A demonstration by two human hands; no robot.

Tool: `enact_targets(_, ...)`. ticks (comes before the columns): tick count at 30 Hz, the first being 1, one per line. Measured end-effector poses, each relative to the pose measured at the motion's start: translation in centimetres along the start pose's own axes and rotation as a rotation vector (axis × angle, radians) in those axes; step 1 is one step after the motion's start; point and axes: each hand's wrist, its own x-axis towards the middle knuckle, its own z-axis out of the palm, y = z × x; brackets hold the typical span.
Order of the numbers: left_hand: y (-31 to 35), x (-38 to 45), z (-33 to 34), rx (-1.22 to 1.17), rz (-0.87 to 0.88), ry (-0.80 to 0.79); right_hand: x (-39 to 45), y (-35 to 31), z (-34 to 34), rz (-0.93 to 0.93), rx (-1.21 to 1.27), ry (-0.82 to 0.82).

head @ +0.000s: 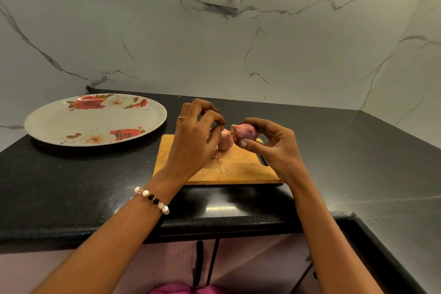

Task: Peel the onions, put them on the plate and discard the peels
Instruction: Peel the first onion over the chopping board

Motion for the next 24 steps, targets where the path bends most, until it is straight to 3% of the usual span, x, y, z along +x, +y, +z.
enact_targets(12,0.26,-0.11,0.01,0.023,-0.007,-0.033,0.01,-0.26,0.14,0.000,0.012,-0.045)
enact_targets(24,0.71,0.16,-0.47,-0.199,-0.155,-0.119,-0.09,-0.21,0.47,-0.002,0.060,-0.136)
